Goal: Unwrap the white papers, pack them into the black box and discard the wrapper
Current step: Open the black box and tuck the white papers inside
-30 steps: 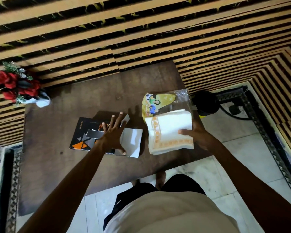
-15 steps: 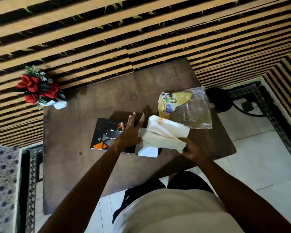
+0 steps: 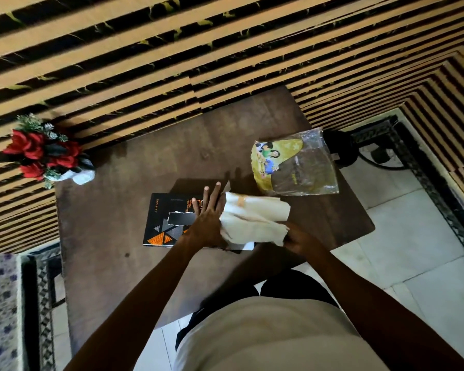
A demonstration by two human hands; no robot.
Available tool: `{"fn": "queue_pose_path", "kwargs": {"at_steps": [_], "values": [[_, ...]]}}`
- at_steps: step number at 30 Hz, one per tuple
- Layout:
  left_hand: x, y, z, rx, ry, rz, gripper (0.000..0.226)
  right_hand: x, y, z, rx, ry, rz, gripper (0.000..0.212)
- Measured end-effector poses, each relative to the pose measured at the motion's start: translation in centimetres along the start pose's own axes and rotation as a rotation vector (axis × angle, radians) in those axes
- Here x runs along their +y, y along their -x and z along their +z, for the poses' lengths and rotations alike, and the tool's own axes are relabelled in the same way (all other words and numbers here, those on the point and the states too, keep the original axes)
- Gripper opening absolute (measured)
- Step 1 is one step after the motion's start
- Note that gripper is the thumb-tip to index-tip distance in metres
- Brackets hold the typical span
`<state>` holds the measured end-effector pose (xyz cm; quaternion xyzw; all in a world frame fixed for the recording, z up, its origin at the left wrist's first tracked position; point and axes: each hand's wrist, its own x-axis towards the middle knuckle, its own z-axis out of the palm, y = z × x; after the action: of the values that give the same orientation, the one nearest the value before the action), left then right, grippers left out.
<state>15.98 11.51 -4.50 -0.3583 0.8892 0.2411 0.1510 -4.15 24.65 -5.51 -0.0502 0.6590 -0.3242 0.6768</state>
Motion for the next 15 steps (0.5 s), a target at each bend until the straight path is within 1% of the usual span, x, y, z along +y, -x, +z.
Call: {"fn": "queue_pose_path", "kwargs": {"at_steps": [1,2,4,5,6,8,9,10,11,12,14,15], "values": [[-0.2,0.1,-0.1,0.003,0.031,0.011,0.147,0.7,-0.9,-0.2,-0.040,-0.006,0.006,0.024],[-0.5,0.1,-0.2,-0.001,0.066,0.028,0.148,0.7,0.1,0.1,-0.052,0.030,0.026,0.019],[-1.2,0.0,-0.7,-0.022,0.146,0.055,0.146,0.2,0.1,0.8,-0.072,0.108,-0.033,0.022],[-1.3,0.1,-1.0,-0.030,0.202,0.054,0.142,-0.2,0.0,1.1,-0.058,0.139,-0.081,0.021],[-1.5,0.1,-1.4,-0.030,0.273,0.041,0.136,-0.4,0.0,1.4,-0.045,0.128,-0.077,0.020],[-1.6,0.2,-1.8,0.000,0.418,0.001,0.114,-0.3,-0.2,1.7,-0.023,0.066,-0.051,0.023],[-1.7,0.3,-2.0,0.029,0.477,-0.014,0.100,-0.2,-0.4,2.0,0.029,0.056,-0.052,0.029],[-1.9,0.6,-2.2,0.058,0.517,-0.018,0.087,0.0,-0.8,1.9,0.077,0.047,-0.072,0.038],[-2.0,0.9,-2.2,0.081,0.536,-0.015,0.074,0.1,-1.0,2.0,0.115,0.024,-0.096,0.046],[-2.2,1.3,-2.1,0.100,0.537,-0.004,0.060,0.2,-1.2,2.0,0.141,-0.001,-0.102,0.048],[-2.3,1.8,-1.7,0.145,0.508,0.029,0.039,-0.1,-0.7,2.5,0.148,0.008,-0.078,0.046],[-2.4,2.1,-1.4,0.163,0.504,0.042,0.032,-0.2,-0.5,2.9,0.141,0.037,-0.051,0.045]]}}
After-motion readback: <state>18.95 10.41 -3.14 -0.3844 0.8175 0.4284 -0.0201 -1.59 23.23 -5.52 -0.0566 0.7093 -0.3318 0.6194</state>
